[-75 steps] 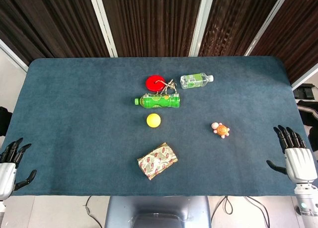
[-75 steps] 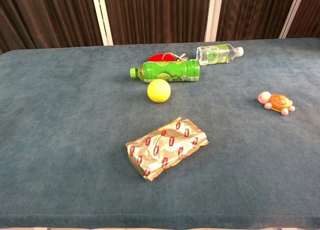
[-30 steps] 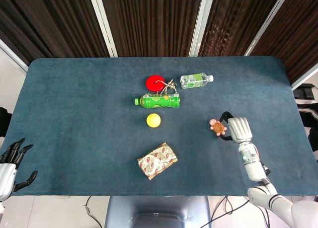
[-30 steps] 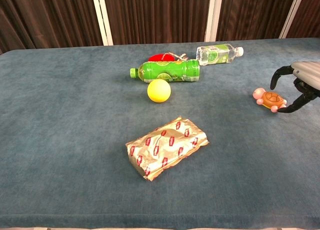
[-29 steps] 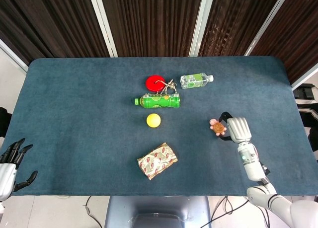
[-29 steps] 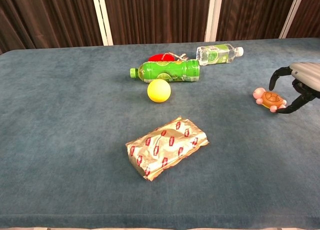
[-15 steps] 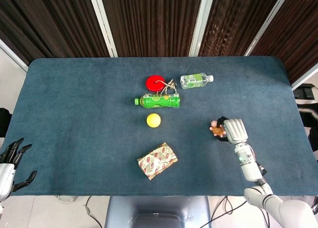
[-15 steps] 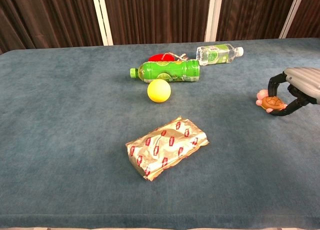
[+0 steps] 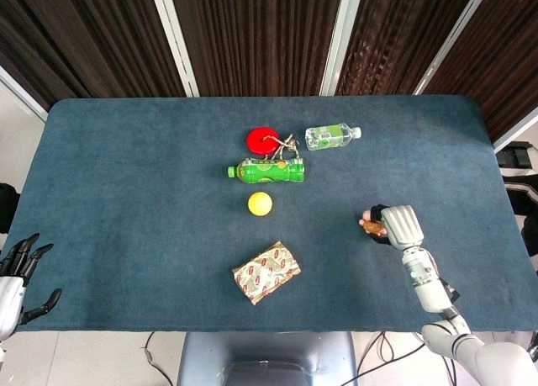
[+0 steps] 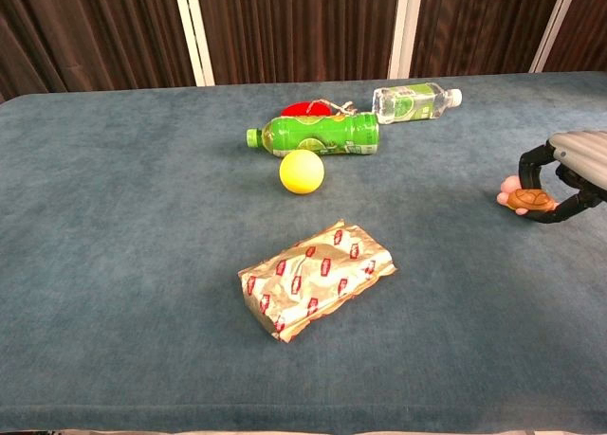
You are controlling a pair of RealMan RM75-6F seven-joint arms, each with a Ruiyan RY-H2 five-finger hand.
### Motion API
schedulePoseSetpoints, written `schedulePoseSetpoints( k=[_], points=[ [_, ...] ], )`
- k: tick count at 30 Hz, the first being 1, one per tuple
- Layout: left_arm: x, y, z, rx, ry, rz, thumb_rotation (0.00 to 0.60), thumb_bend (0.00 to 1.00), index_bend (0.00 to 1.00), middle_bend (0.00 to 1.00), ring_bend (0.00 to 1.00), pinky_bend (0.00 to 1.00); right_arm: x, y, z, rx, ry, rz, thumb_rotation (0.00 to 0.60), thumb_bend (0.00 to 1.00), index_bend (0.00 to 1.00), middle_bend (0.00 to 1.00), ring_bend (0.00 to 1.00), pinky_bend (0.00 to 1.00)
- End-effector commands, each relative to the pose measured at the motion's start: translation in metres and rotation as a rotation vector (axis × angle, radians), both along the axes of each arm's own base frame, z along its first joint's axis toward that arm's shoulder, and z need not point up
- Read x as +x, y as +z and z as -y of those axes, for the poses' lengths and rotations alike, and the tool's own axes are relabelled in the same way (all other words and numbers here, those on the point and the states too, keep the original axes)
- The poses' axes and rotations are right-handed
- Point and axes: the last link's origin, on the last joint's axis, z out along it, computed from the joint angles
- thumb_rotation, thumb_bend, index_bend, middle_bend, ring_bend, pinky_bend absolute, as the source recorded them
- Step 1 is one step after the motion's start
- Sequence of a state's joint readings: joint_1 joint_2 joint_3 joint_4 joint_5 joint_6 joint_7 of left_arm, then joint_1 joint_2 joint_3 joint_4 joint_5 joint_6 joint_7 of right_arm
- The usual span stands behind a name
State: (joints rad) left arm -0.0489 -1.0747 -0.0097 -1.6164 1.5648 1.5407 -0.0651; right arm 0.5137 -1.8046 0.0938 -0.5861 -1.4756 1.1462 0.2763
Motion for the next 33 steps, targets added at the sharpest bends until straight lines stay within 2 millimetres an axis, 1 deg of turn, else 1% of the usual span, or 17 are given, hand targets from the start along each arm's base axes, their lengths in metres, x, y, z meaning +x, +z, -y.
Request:
schedulePoseSetpoints(
  k=[1, 6, 8, 10, 12, 15, 16, 19, 22, 26, 28, 30, 33],
  points=[
    [0.0, 0.0, 0.001, 0.0, -0.001, 0.0, 0.6, 0.29, 0.16, 0.0, 0.03, 0.21, -0.001, 0.002, -0.004, -0.003, 0.002, 0.015, 0.6, 0.55, 1.0, 0.8, 1.0, 1.0],
    [0.0, 0.0, 0.001, -0.002, -0.001, -0.001, 0.6, 0.29, 0.16, 0.0, 0.03, 0.21, -0.001, 0.006, -0.01, 0.013, 0.003, 0.042, 0.6, 0.55, 0.99, 0.8, 1.0, 1.0],
    [0.0, 0.0, 0.0, -0.002, -0.002, -0.002, 0.6, 0.29, 0.16, 0.0, 0.03, 0.21, -0.003, 0.008, -0.013, 0.028, 0.007, 0.039, 0.6, 0.54, 0.91, 0.8, 1.0, 1.0],
    [0.0, 0.0, 0.0, -0.002, -0.002, -0.002, 0.6, 0.29, 0.16, 0.0, 0.03, 0.21, -0.005, 0.009, -0.016, 0.049, -0.003, 0.041, 0.6, 0.47, 0.76, 0.73, 0.99, 1.0],
    [0.001, -0.001, 0.0, -0.003, -0.002, -0.002, 0.6, 0.29, 0.16, 0.0, 0.03, 0.21, -0.006, 0.011, -0.018, 0.064, -0.013, 0.041, 0.6, 0.37, 0.59, 0.58, 0.97, 1.0],
    [0.001, -0.001, 0.0, -0.003, -0.002, -0.001, 0.6, 0.29, 0.16, 0.0, 0.03, 0.21, -0.006, 0.014, -0.022, 0.084, -0.02, 0.039, 0.6, 0.28, 0.4, 0.42, 0.94, 1.0],
    [0.0, 0.0, 0.0, -0.003, -0.001, -0.001, 0.6, 0.29, 0.16, 0.0, 0.03, 0.21, -0.006, 0.015, -0.025, 0.095, -0.023, 0.041, 0.6, 0.25, 0.33, 0.38, 0.93, 0.99],
    [0.0, 0.0, 0.0, -0.001, 0.0, 0.002, 0.6, 0.29, 0.16, 0.0, 0.03, 0.21, -0.006, 0.022, -0.033, 0.107, -0.025, 0.041, 0.6, 0.23, 0.2, 0.31, 0.91, 0.98],
    [0.0, 0.0, 0.0, 0.0, 0.0, 0.005, 0.6, 0.29, 0.16, 0.0, 0.03, 0.21, -0.007, 0.031, -0.041, 0.11, -0.032, 0.042, 0.6, 0.23, 0.16, 0.3, 0.91, 0.98],
    [0.001, 0.0, -0.001, -0.004, -0.001, 0.003, 0.6, 0.29, 0.16, 0.0, 0.03, 0.21, -0.003, 0.043, -0.046, 0.086, -0.05, 0.065, 0.6, 0.23, 0.17, 0.3, 0.9, 0.98],
    [0.001, -0.001, -0.001, -0.005, -0.001, 0.001, 0.6, 0.29, 0.16, 0.0, 0.03, 0.21, 0.0, 0.048, -0.043, 0.056, -0.052, 0.073, 0.6, 0.23, 0.23, 0.3, 0.9, 0.98],
    [0.001, -0.001, -0.001, -0.007, -0.001, -0.001, 0.6, 0.29, 0.17, 0.0, 0.03, 0.21, 0.001, 0.049, -0.039, 0.042, -0.059, 0.062, 0.6, 0.23, 0.25, 0.3, 0.9, 0.97],
    [0.001, -0.002, -0.001, -0.013, 0.0, -0.003, 0.6, 0.29, 0.16, 0.0, 0.03, 0.21, 0.001, 0.045, -0.031, 0.042, -0.087, 0.031, 0.6, 0.23, 0.26, 0.3, 0.9, 0.97]
  ],
)
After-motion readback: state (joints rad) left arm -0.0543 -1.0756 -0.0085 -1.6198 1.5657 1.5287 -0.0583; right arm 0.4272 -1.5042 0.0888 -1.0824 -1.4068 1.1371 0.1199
